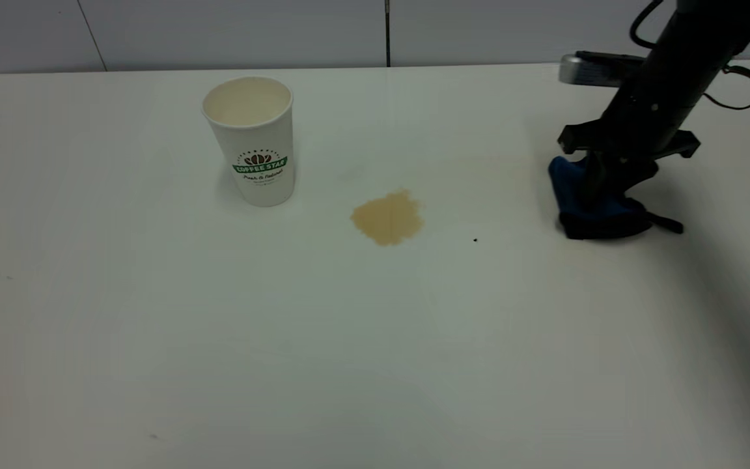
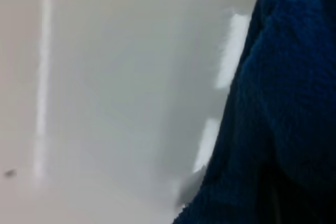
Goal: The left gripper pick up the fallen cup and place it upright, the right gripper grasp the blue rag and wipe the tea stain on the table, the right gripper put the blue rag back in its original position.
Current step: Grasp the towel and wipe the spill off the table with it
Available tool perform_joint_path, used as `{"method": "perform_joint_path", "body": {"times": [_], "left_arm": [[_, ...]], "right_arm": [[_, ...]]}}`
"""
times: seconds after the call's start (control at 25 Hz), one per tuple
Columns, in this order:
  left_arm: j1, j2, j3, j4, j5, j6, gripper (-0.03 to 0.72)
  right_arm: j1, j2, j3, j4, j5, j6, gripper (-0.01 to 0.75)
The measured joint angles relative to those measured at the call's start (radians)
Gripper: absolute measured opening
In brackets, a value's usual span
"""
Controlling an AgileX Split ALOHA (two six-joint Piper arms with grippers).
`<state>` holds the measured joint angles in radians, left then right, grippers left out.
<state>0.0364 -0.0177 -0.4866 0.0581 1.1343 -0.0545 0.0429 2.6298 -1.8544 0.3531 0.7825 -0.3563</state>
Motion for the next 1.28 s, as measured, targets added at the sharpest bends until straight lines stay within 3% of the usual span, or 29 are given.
{"method": "perform_joint_path", "body": {"times": [0.32,0.64,0.88,1.28], "left_arm": [[0.0,0.0,0.0,0.0,0.0,0.0,0.278],[0.0,0.0,0.0,0.0,0.0,0.0,0.278],[0.0,0.0,0.0,0.0,0.0,0.0,0.278],[0.0,0.0,0.0,0.0,0.0,0.0,0.278]], "right_arm": [[0.265,0.006,0.0,0.014,0.041,0.053,0.074],[0.471,0.009,0.0,0.018,-0.063,0.179,0.074],[0.522,0.011,0.0,0.045,-0.183,0.216,0.074],[0.495,0.032,0.0,0.064,-0.399,0.217,0.074]]}}
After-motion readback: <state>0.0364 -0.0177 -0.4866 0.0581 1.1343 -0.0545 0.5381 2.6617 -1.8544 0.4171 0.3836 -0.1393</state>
